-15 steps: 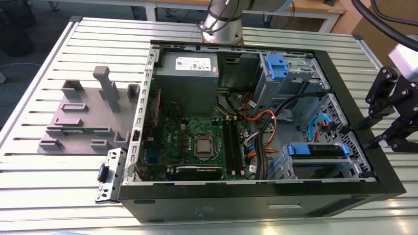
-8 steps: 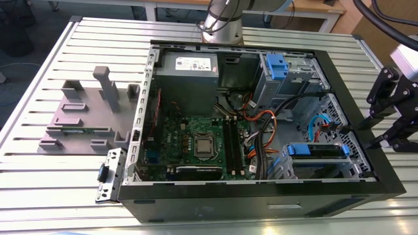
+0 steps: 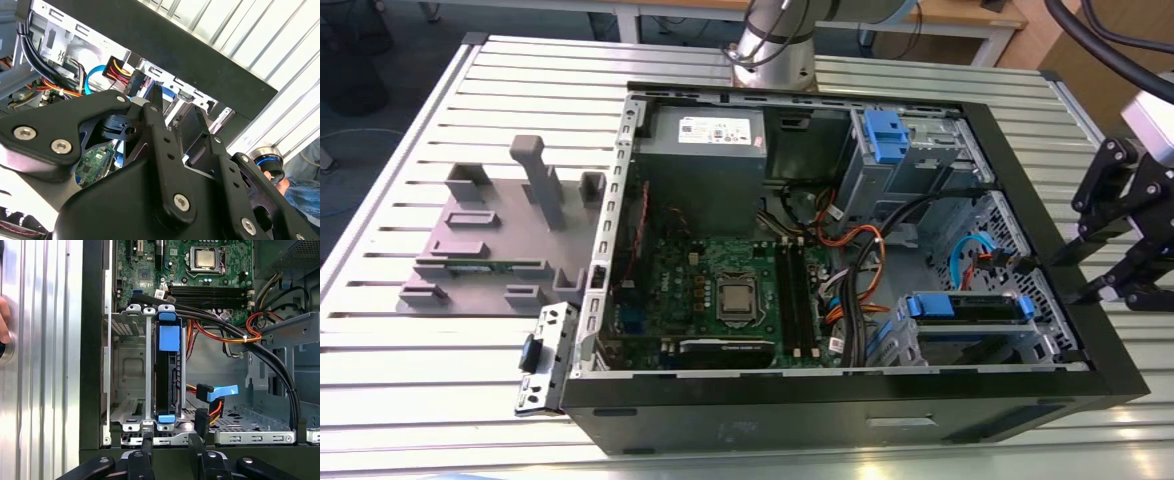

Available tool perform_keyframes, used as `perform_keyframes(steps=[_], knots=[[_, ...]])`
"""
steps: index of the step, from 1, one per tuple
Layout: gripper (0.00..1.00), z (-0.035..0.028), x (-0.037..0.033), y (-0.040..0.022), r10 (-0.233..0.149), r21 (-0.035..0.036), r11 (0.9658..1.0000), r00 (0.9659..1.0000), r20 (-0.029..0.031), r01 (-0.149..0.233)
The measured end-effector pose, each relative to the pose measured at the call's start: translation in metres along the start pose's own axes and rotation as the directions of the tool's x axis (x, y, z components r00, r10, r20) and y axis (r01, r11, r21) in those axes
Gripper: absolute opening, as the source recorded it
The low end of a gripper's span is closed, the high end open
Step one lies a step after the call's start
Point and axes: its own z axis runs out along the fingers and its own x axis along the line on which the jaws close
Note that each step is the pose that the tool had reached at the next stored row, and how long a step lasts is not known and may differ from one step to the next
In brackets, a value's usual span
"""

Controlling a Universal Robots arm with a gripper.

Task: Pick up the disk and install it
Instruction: 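Insert the first disk wire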

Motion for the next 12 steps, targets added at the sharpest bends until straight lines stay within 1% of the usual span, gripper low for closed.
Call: perform_keyframes(steps=[12], knots=[[0.42, 0.0005, -0.0001, -0.0027, 0.000, 0.0000, 1.0000, 1.0000, 0.0000, 0.000]])
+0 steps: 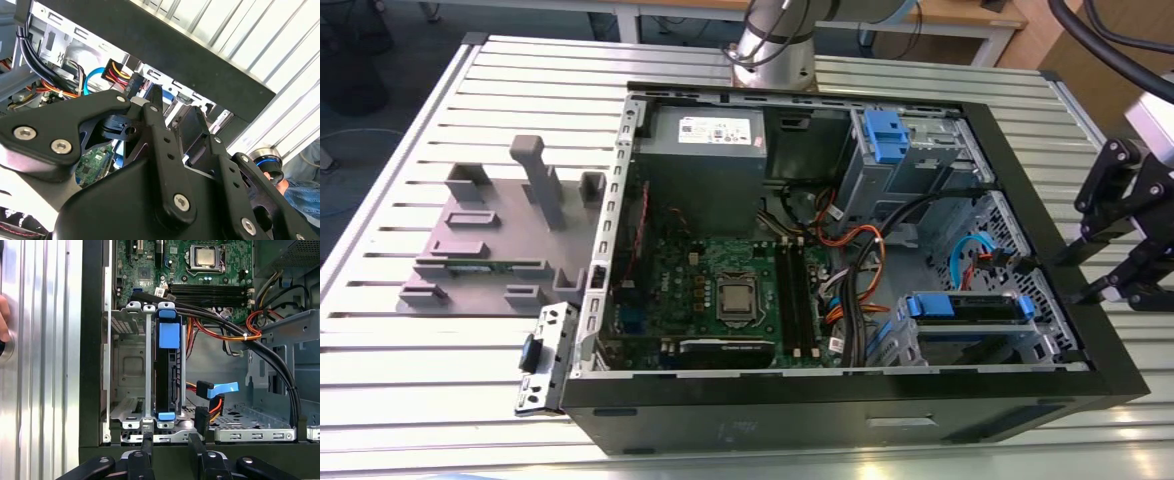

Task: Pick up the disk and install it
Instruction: 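Insert the first disk wire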

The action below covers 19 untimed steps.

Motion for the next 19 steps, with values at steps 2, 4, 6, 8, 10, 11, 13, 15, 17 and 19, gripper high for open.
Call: perform_keyframes(steps=[2, 4, 6, 8, 10, 11, 13, 15, 17, 19], knots=[[0.42, 0.0001, 0.0000, -0.0004, 0.000, 0.0000, 1.0000, 1.0000, 0.0000, 0.000], [0.42, 0.0002, 0.0000, -0.0009, 0.000, 0.0000, 1.0000, 1.0000, 0.0000, 0.000], [0.42, 0.0003, 0.0000, -0.0014, 0.000, 0.0000, 1.0000, 1.0000, 0.0000, 0.000], [0.42, 0.0004, 0.0000, -0.0018, 0.000, 0.0000, 1.0000, 1.0000, 0.0000, 0.000], [0.42, 0.0005, -0.0001, -0.0023, 0.000, 0.0000, 1.0000, 1.0000, 0.0000, 0.000], [0.42, 0.0006, -0.0001, -0.0026, 0.000, 0.0000, 1.0000, 1.0000, 0.0000, 0.000], [0.42, 0.0007, -0.0001, -0.0030, 0.000, 0.0000, 1.0000, 1.0000, 0.0000, 0.000], [0.42, 0.0008, -0.0001, -0.0034, 0.000, 0.0000, 1.0000, 1.0000, 0.0000, 0.000], [0.42, 0.0009, -0.0001, -0.0039, 0.000, 0.0000, 1.0000, 1.0000, 0.0000, 0.000], [0.42, 0.0010, -0.0002, -0.0044, 0.000, 0.0000, 1.0000, 1.0000, -0.0001, 0.000]])
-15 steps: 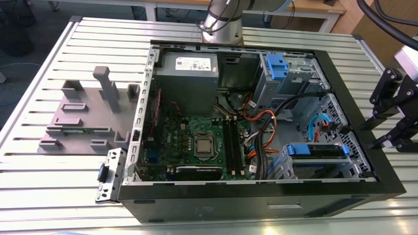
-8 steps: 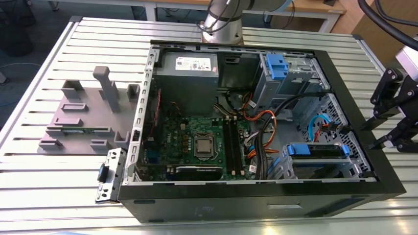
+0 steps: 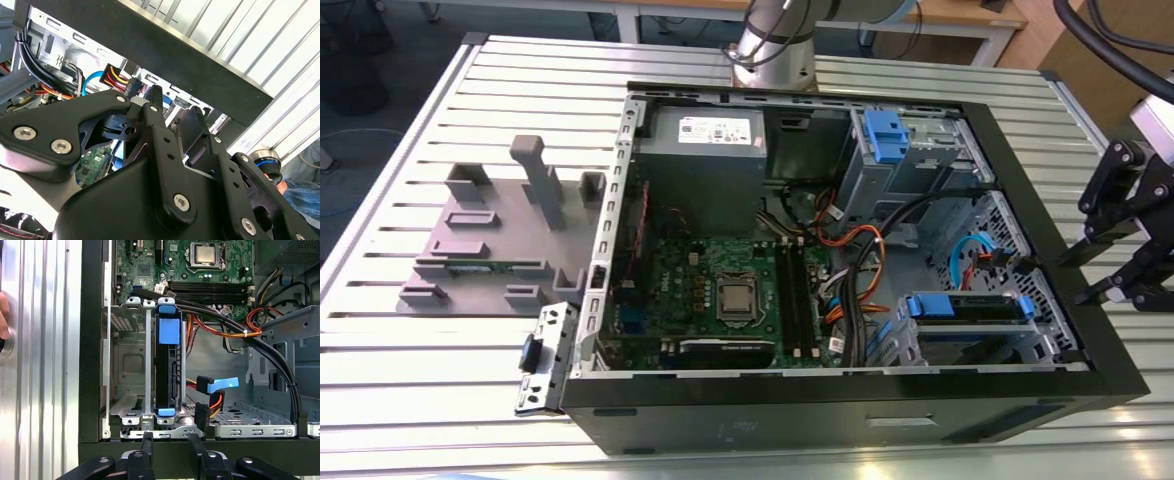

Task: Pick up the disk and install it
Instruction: 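Insert the first disk wire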

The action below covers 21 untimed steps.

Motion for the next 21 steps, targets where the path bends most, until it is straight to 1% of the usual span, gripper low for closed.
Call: perform_keyframes(steps=[6, 10, 16, 21], knots=[[0.42, 0.0010, -0.0010, -0.0007, 0.000, 0.0000, 1.0000, 1.0000, 0.0001, 0.000], [0.42, 0.0020, -0.0045, -0.0005, 0.000, 0.0000, 1.0000, 1.0000, 0.0001, 0.000], [0.42, 0.0037, -0.0062, 0.0042, 0.000, 0.0001, 1.0000, 1.0000, 0.0003, 0.000], [0.42, 0.0039, -0.0062, 0.0046, 0.000, 0.0000, 1.0000, 1.0000, 0.0000, 0.000]])
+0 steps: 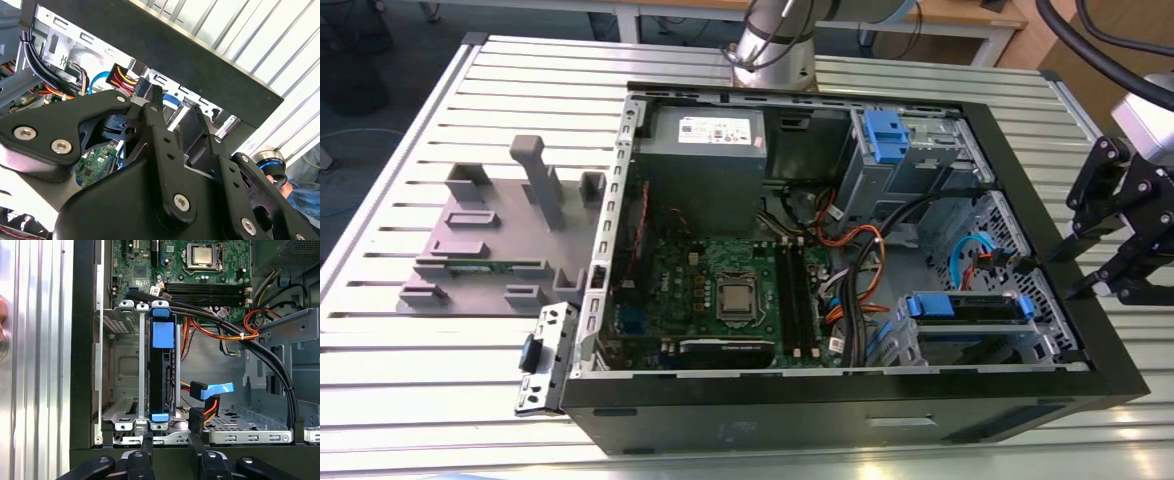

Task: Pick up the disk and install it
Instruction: 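Insert the first disk wire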

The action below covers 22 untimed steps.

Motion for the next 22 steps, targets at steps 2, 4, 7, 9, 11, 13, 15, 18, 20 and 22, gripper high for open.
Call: perform_keyframes(steps=[2, 4, 7, 9, 11, 13, 15, 18, 20, 22], knots=[[0.42, 0.0001, 0.0000, 0.0005, 0.000, 0.0000, 1.0000, 1.0000, 0.0001, 0.000], [0.42, 0.0001, 0.0000, 0.0015, 0.000, 0.0000, 1.0000, 1.0000, -0.0001, 0.000], [0.42, 0.0004, 0.0001, 0.0033, 0.000, 0.0000, 1.0000, 1.0000, 0.0001, 0.000], [0.42, 0.0004, 0.0001, 0.0046, 0.000, 0.0000, 1.0000, 1.0000, -0.0001, 0.000], [0.42, 0.0006, 0.0002, 0.0057, 0.000, 0.0000, 1.0000, 1.0000, 0.0000, 0.000], [0.42, 0.0006, 0.0002, 0.0063, 0.000, 0.0000, 1.0000, 1.0000, 0.0000, 0.000], [0.42, 0.0007, 0.0001, 0.0071, 0.000, 0.0000, 1.0000, 1.0000, -0.0001, 0.000], [0.42, 0.0007, 0.0002, 0.0078, 0.000, 0.0000, 1.0000, 1.0000, -0.0001, 0.000], [0.42, 0.0008, 0.0002, 0.0083, 0.000, 0.0000, 1.0000, 1.0000, -0.0001, 0.000], [0.42, 0.0009, 0.0002, 0.0088, 0.000, 0.0000, 1.0000, 1.0000, 0.0000, 0.000]])
